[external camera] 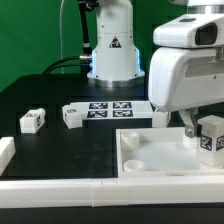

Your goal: Assemble one leg

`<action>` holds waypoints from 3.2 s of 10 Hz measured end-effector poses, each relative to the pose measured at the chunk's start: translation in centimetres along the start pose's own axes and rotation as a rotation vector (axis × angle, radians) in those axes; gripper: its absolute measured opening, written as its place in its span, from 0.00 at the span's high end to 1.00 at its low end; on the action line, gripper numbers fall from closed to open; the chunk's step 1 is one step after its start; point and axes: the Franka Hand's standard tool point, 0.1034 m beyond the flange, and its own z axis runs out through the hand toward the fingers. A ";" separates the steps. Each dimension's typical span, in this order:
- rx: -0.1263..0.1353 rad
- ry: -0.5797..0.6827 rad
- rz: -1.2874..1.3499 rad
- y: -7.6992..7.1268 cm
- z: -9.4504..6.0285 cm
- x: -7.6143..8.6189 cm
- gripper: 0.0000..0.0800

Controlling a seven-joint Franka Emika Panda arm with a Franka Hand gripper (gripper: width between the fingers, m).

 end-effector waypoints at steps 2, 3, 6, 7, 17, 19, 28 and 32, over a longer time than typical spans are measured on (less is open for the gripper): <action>0.000 -0.001 0.000 0.0 0.0 0.0 0.50; 0.000 -0.001 0.012 0.0 0.1 0.0 0.64; 0.002 -0.001 0.092 0.0 0.1 -0.1 0.64; 0.003 0.000 0.196 0.0 0.1 -0.1 0.64; 0.020 0.043 1.459 -0.4 0.3 0.1 0.63; 0.024 0.042 1.493 -0.4 0.3 0.1 0.62; -0.005 0.055 0.432 -0.2 0.6 0.0 0.19; -0.064 0.047 0.042 0.3 0.2 0.3 0.19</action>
Offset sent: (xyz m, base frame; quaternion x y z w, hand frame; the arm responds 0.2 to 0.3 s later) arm 0.0000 0.0000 0.0000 0.0000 0.0000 0.0899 0.9960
